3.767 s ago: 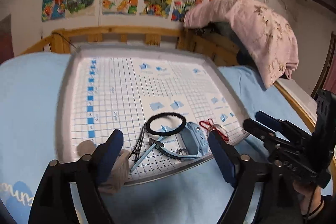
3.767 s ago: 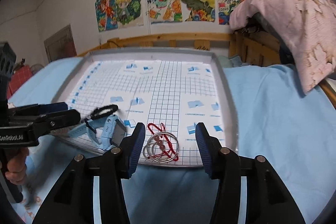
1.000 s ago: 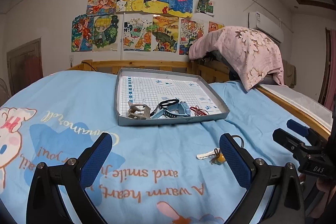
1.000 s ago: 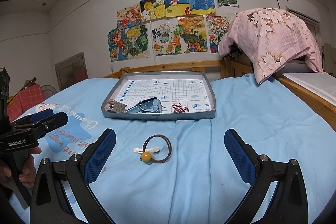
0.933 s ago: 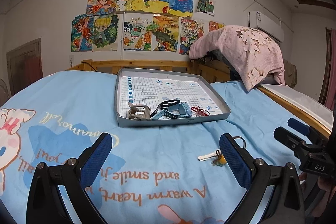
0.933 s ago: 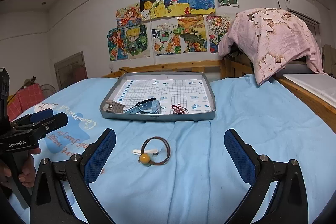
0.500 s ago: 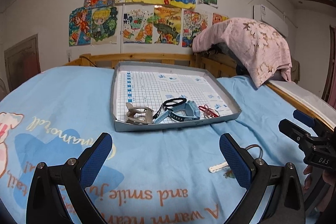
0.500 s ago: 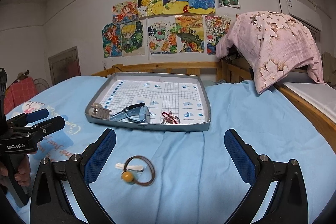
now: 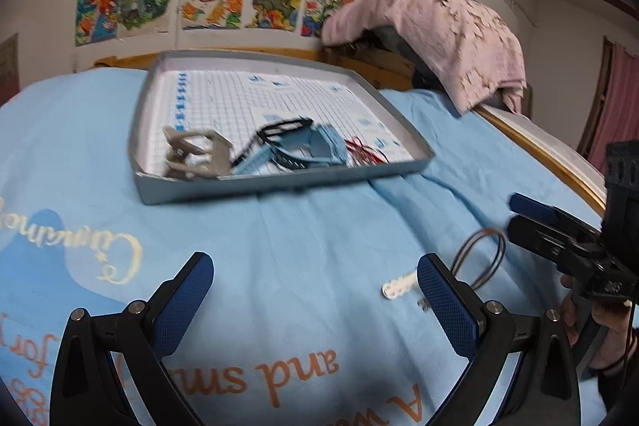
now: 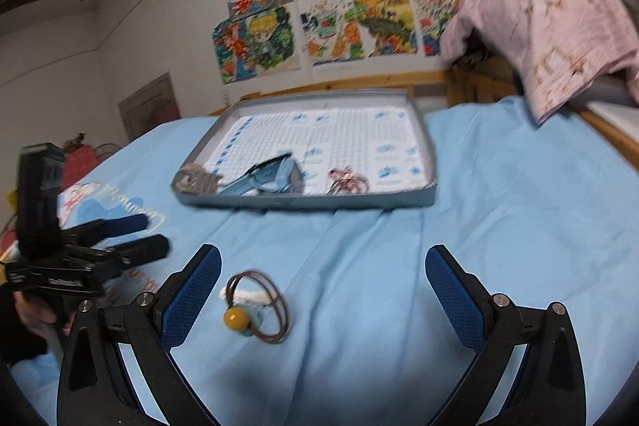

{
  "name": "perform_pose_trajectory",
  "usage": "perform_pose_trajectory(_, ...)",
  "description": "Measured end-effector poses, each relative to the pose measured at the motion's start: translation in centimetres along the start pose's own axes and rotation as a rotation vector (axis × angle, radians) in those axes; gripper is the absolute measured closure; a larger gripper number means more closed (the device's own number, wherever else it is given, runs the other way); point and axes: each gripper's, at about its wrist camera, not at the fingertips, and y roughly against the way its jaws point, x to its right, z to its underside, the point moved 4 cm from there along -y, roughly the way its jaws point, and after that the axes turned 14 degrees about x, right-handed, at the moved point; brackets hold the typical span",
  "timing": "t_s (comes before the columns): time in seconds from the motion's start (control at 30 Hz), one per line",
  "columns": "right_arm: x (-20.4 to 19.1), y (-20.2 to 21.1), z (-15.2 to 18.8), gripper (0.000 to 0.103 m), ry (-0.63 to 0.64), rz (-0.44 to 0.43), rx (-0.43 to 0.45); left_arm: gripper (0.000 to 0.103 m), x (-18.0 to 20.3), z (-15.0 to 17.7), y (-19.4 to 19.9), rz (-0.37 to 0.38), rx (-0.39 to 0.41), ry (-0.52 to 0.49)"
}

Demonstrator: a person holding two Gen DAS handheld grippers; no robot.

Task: Organize jewelry
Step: 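Withdraw both tools and lower them toward the hair clip and cord bracelet, then grasp the brown cord bracelet with the right tool while the left tool grasps the white hair clip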

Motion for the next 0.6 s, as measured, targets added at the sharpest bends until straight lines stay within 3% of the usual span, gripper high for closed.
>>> perform_pose_trajectory(0.07,-0.1,-0.4,0.7,0.024,-0.004,-0.024,-0.019,0.001,0.3,0.4,-0.1,0.022,-0.008,-0.014)
perform_pose_trajectory(0.17,-0.3,-1.0,1.6,0.039,-0.012,-0.052,-0.048,0.004,0.7,0.9,-0.3,0.052,-0.019,-0.028)
perform_pose_trajectory(0.3,-0.8,-1.6,2.5,0.047,-0.010,-0.079,-0.076,0.013,1.0,1.8,-1.1,0.091,-0.058,-0.023)
perform_pose_trajectory(0.37,-1.0,-1.9,2.9,0.060,-0.007,-0.089,-0.091,0.021,1.2,2.2,-1.5,0.113,-0.080,-0.025)
perform_pose_trajectory(0.5,-1.0,-2.1,3.5,0.072,-0.011,-0.096,-0.104,0.029,2.1,2.7,-2.0,0.165,-0.109,-0.052)
perform_pose_trajectory(0.6,-0.6,-2.1,3.6,0.089,-0.024,-0.091,-0.103,0.041,3.2,3.1,-2.8,0.205,-0.151,-0.094)
